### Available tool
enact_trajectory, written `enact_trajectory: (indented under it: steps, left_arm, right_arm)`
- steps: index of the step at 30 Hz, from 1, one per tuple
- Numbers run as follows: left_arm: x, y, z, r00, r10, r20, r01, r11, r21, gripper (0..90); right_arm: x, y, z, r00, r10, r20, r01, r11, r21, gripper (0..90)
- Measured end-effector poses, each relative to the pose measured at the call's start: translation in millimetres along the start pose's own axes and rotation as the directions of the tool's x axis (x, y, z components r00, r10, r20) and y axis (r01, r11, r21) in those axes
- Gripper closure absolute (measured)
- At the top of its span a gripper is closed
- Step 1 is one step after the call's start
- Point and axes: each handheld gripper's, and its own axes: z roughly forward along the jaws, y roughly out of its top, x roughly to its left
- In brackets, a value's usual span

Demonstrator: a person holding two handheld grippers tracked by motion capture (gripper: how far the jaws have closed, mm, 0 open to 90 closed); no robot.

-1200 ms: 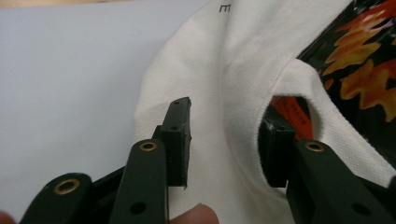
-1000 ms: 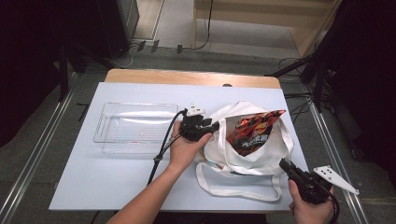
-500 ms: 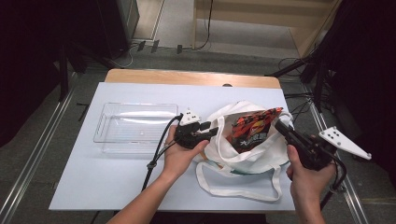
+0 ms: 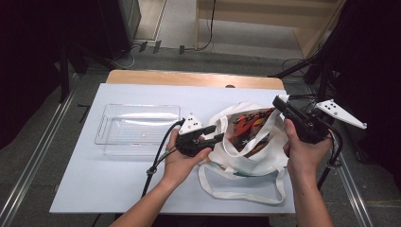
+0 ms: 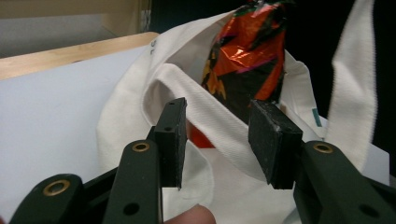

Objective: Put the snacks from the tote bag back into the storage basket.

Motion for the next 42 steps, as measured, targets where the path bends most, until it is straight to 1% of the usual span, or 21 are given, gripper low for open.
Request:
enact_trajectory:
  steps: [2, 5, 9, 10, 11, 16, 19, 21, 22, 23, 26, 27, 29, 32, 33, 34, 35, 37, 40, 41, 42]
  left_arm:
    - [-2.0, -0.5, -1.1, 0.9999, 0.011, 0.003, -0.011, 0.9999, 0.003, 57.1]
    - [-3.8, -0.3, -4.1, 0.9999, 0.012, 0.005, -0.012, 0.9999, -0.004, 56.2]
    - [-7.8, 1.7, -9.1, 0.9996, 0.019, 0.021, -0.019, 0.9996, -0.023, 54.3]
    - [-10.4, 2.5, -10.5, 0.9992, 0.025, 0.032, -0.024, 0.9993, -0.028, 54.3]
    - [-15.1, 3.1, -11.3, 0.9979, 0.036, 0.054, -0.034, 0.9988, -0.034, 52.7]
    - [-31.8, 0.0, -5.4, 0.992, 0.082, 0.095, -0.081, 0.9965, -0.02, 48.9]
    - [-42.4, -3.7, 0.8, 0.9868, 0.117, 0.112, -0.118, 0.9931, 0.0, 48.0]
    - [-44.4, -4.7, 2.5, 0.9855, 0.124, 0.116, -0.125, 0.9921, 0.001, 47.4]
    - [-48.8, -7.1, 6.4, 0.9826, 0.134, 0.128, -0.137, 0.9906, 0.008, 46.5]
    - [-51.0, -8.3, 7.9, 0.9819, 0.14, 0.128, -0.142, 0.9898, 0.007, 45.3]
    - [-57.9, -11.8, 14.2, 0.9825, 0.158, 0.098, -0.161, 0.9869, 0.016, 41.8]
    - [-59.7, -12.9, 16.5, 0.9814, 0.175, 0.079, -0.178, 0.9837, 0.029, 41.2]
    - [-62.3, -15.0, 20.6, 0.9803, 0.188, 0.062, -0.19, 0.9809, 0.04, 40.1]
    - [-63.9, -17.8, 25.0, 0.9759, 0.218, 0.015, -0.218, 0.975, 0.044, 45.4]
    - [-63.5, -18.6, 25.9, 0.9743, 0.225, 0.0, -0.225, 0.9729, 0.053, 49.1]
    - [-63.0, -19.1, 27.0, 0.9751, 0.222, -0.004, -0.221, 0.9734, 0.059, 54.6]
    - [-61.7, -19.5, 27.5, 0.9761, 0.217, 0.008, -0.217, 0.9743, 0.06, 58.6]
    - [-59.5, -19.4, 27.3, 0.9772, 0.212, 0.015, -0.212, 0.9749, 0.067, 73.2]
    - [-53.8, -16.5, 24.8, 0.9837, 0.177, 0.032, -0.179, 0.9817, 0.066, 87.0]
    - [-51.7, -14.5, 23.0, 0.986, 0.16, 0.046, -0.163, 0.9846, 0.063, 89.3]
    - [-50.4, -13.1, 21.4, 0.9865, 0.154, 0.055, -0.157, 0.9858, 0.059, 89.7]
  right_arm:
    - [-1.9, 2.0, 3.4, 1.0, 0.004, 0.003, -0.004, 1.0, -0.007, 87.4]
    - [-5.0, 5.9, 5.9, 0.9998, 0.014, 0.011, -0.014, 1.0, -0.014, 87.2]
    - [-6.8, 5.1, 8.3, 0.9999, 0.01, 0.012, -0.01, 1.0, -0.006, 87.1]
    - [-6.7, 3.9, 9.1, 0.9999, 0.009, 0.014, -0.009, 1.0, 0.0, 87.0]
    - [-7.8, 1.2, 10.5, 0.9998, 0.004, 0.017, -0.004, 1.0, 0.003, 87.0]
    - [-8.1, 0.2, 12.8, 0.9997, 0.011, 0.022, -0.011, 1.0, -0.001, 87.0]
    - [-7.2, 0.8, 14.3, 0.9997, 0.012, 0.021, -0.012, 1.0, -0.001, 87.0]
    - [-7.1, 0.9, 15.0, 0.9997, 0.011, 0.023, -0.011, 1.0, 0.001, 87.0]
    - [-7.3, 1.0, 15.6, 0.9996, 0.013, 0.024, -0.013, 1.0, 0.0, 87.0]
    - [-7.5, 1.0, 15.8, 0.9996, 0.014, 0.024, -0.014, 1.0, 0.0, 87.0]
    - [-8.0, 1.4, 16.2, 0.9996, 0.016, 0.024, -0.016, 1.0, -0.002, 87.0]
    - [-7.9, 1.5, 16.4, 0.9996, 0.017, 0.024, -0.017, 1.0, -0.003, 87.0]
    - [-7.7, 1.9, 16.3, 0.9996, 0.02, 0.022, -0.02, 1.0, -0.003, 87.0]
    - [-7.6, 2.5, 15.8, 0.9997, 0.019, 0.017, -0.019, 1.0, -0.003, 87.0]
    - [-7.8, 2.6, 15.4, 0.9997, 0.018, 0.016, -0.018, 1.0, -0.002, 87.0]
    - [-8.1, 2.6, 14.9, 0.9997, 0.017, 0.017, -0.017, 1.0, -0.003, 87.0]
    - [-8.1, 2.5, 14.4, 0.9997, 0.018, 0.017, -0.018, 1.0, -0.002, 87.0]
    - [-8.9, 2.5, 13.5, 0.9997, 0.017, 0.016, -0.017, 1.0, 0.001, 86.9]
    - [-10.1, 2.2, 12.2, 0.9998, 0.016, 0.015, -0.016, 1.0, 0.001, 86.9]
    - [-10.6, 1.9, 12.0, 0.9998, 0.014, 0.015, -0.014, 1.0, 0.0, 86.9]
    - [-10.9, 1.5, 11.5, 0.9998, 0.016, 0.015, -0.016, 1.0, 0.001, 86.9]
